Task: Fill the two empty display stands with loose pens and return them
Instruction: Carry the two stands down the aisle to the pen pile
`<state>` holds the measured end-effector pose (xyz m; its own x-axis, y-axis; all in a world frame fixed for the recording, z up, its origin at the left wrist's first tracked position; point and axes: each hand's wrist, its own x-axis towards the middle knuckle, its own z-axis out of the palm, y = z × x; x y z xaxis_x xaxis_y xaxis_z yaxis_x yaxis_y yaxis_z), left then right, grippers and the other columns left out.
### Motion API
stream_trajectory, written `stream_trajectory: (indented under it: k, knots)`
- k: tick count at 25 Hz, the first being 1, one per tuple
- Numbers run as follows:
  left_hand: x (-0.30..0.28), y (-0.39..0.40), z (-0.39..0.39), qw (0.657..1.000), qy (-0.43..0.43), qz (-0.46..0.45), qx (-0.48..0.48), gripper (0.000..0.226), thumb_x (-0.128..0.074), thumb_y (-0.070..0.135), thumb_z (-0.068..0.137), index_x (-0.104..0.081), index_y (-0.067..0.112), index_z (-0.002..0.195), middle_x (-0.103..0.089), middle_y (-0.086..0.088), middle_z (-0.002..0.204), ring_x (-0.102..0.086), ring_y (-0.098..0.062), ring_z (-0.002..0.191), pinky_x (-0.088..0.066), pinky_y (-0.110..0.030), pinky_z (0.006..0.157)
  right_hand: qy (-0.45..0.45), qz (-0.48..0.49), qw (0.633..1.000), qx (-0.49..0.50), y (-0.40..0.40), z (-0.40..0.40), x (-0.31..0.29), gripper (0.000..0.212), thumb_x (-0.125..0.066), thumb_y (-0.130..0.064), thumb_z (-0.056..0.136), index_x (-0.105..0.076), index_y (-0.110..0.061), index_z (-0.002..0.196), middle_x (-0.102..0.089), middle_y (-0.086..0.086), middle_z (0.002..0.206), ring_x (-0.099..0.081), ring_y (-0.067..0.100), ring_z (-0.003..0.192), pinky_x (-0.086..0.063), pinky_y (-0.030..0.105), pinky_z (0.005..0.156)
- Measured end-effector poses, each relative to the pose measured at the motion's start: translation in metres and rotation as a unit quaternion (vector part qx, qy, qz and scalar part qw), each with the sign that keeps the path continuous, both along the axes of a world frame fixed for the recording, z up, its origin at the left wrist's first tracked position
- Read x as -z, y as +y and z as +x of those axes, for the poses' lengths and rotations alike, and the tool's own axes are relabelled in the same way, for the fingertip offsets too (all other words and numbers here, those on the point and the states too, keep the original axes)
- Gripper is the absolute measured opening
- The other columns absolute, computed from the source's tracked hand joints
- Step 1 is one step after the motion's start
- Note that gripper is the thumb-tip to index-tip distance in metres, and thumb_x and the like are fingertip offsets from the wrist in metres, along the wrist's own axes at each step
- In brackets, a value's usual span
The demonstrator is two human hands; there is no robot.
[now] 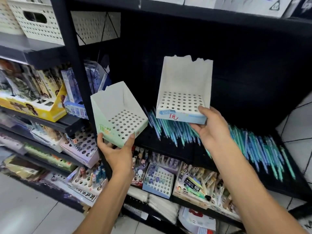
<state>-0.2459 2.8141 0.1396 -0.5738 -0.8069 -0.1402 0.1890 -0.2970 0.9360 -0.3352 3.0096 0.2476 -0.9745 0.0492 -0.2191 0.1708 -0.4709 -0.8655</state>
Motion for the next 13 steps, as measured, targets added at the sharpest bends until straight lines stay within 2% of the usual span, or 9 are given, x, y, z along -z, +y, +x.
stream_trajectory:
  k: [2, 6, 8, 13]
  knots:
    - [0.001, 0.009, -0.007, 0.999, -0.009, 0.008, -0.034, 0.097, -0.085, 0.015, 0.077, -0.023, 0.04, 0.148, -0.052, -0.001, 0.131, -0.059, -0.008, 0.106, -0.052, -0.038, 0.097, 0.006, 0.016, 1.0, -0.024, -0.012, -0.033, -0.004, 0.049, -0.066, -0.005, 0.091, -0.047, -0.015, 0.136, -0.064, 0.009, 0.123, -0.066, 0.023, 0.105, -0.059, 0.042, 0.084]
    - [0.002, 0.017, -0.019, 0.996, -0.036, 0.014, -0.081, 0.096, -0.086, 0.022, 0.075, -0.024, 0.05, 0.142, -0.053, 0.0, 0.127, -0.061, -0.019, 0.108, -0.053, -0.049, 0.096, 0.01, 0.042, 0.995, -0.086, -0.05, -0.09, -0.003, 0.055, -0.065, -0.003, 0.092, -0.042, -0.017, 0.14, -0.061, 0.009, 0.125, -0.065, 0.021, 0.096, -0.058, 0.038, 0.079]
    - [0.003, 0.019, -0.024, 0.995, -0.041, 0.015, -0.093, 0.097, -0.088, 0.024, 0.073, -0.024, 0.054, 0.139, -0.054, 0.0, 0.125, -0.062, -0.025, 0.11, -0.053, -0.056, 0.095, 0.005, 0.058, 0.992, -0.112, -0.072, -0.114, 0.0, 0.053, -0.064, -0.002, 0.092, -0.043, -0.016, 0.139, -0.061, 0.011, 0.128, -0.065, 0.025, 0.102, -0.058, 0.041, 0.084]
    - [-0.001, 0.019, -0.033, 0.992, -0.06, 0.009, -0.107, 0.099, -0.087, 0.023, 0.074, -0.021, 0.051, 0.142, -0.053, -0.003, 0.131, -0.059, -0.023, 0.113, -0.051, -0.049, 0.099, -0.01, 0.08, 0.981, -0.174, -0.109, -0.155, 0.011, 0.04, -0.059, -0.004, 0.096, -0.047, -0.01, 0.134, -0.06, 0.016, 0.131, -0.063, 0.032, 0.11, -0.056, 0.041, 0.086]
